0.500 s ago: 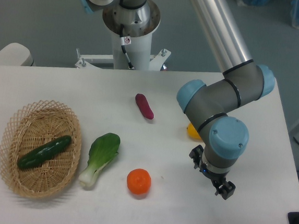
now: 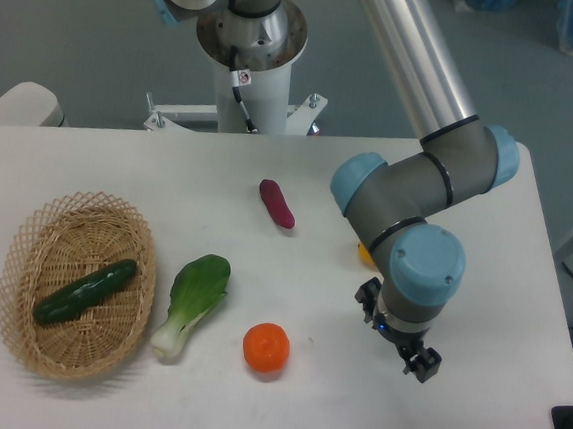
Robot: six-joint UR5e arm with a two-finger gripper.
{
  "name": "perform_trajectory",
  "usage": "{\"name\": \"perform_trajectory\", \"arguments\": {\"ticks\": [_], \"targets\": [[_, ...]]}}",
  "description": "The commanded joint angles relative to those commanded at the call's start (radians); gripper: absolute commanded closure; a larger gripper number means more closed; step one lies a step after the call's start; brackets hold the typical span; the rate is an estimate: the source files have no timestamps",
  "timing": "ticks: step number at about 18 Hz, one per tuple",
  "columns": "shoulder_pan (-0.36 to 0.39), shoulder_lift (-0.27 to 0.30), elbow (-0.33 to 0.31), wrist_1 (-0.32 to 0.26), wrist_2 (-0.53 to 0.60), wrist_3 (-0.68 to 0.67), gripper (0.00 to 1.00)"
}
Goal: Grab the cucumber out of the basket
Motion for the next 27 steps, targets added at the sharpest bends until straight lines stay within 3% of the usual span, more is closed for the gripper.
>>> {"name": "perform_trajectory", "arguments": {"ticks": [5,13,19,22,27], "targets": [[-0.035,0.032,-0.044,0.000,-0.015,-0.058,0.00],[-0.156,0.089,-0.092,-0.012,-0.182,-0.406,0.00],[-0.250,0.182,-0.211,-0.011,-0.235,-0.434,0.00],[-0.339,0.230,-0.293,-0.005,-0.241,-0.436,0.00],[-0.460,0.229,-0.327,0.014,-0.242,-0.549,0.00]]}}
